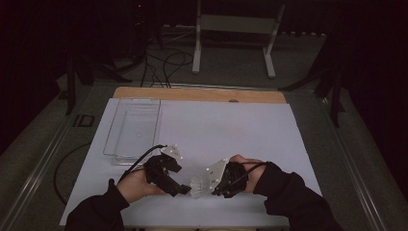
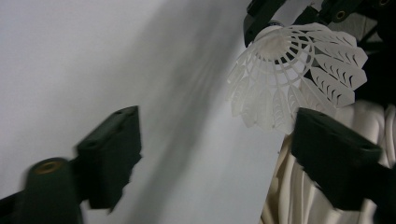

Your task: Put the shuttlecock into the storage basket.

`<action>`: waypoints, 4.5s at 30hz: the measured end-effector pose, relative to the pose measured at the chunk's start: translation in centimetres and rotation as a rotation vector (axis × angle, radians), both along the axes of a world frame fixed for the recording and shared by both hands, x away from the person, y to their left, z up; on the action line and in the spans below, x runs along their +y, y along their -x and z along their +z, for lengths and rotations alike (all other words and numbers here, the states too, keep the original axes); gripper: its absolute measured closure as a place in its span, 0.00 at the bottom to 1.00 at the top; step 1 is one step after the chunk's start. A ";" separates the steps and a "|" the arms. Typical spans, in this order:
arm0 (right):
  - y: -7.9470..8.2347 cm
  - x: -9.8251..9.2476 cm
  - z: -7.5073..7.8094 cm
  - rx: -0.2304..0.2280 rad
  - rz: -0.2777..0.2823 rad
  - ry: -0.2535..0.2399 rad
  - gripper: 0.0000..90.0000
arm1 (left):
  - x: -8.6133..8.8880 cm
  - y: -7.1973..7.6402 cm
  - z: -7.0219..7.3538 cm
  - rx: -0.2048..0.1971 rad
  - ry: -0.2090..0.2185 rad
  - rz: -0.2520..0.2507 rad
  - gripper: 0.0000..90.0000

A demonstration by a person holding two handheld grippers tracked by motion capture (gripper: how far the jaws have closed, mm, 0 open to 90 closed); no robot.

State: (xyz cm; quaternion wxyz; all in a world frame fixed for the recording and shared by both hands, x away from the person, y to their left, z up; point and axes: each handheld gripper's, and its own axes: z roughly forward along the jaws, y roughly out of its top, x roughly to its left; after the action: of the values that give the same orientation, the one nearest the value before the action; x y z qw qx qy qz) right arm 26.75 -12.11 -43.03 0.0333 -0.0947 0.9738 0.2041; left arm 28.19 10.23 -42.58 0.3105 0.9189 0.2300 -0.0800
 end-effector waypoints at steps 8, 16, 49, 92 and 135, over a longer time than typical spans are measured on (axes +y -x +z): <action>0.1 0.2 -0.1 0.003 0.008 0.005 0.73 | -1.4 -0.8 0.1 0.062 -0.060 -0.091 0.38; 0.5 0.4 -0.2 -0.008 0.031 0.007 0.73 | -2.9 -1.3 0.3 0.077 -0.120 -0.147 0.52; 0.3 0.1 -0.4 -0.011 0.005 -0.007 0.73 | -5.1 -2.2 0.4 0.088 -0.146 -0.230 1.00; -0.9 -3.3 -1.5 0.047 -0.224 -0.221 0.10 | -2.0 -2.9 3.3 0.073 -0.171 -0.192 1.00; -0.6 -14.0 -6.1 0.079 -0.568 -0.416 0.10 | 8.7 -7.2 9.6 -0.067 -0.137 0.144 1.00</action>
State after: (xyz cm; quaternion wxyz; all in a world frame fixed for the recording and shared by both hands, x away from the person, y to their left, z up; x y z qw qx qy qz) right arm 27.39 -26.10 -49.08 0.0696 0.1967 0.8994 0.3841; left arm 35.40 18.92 -33.00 0.2595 0.9212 0.2897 -0.0108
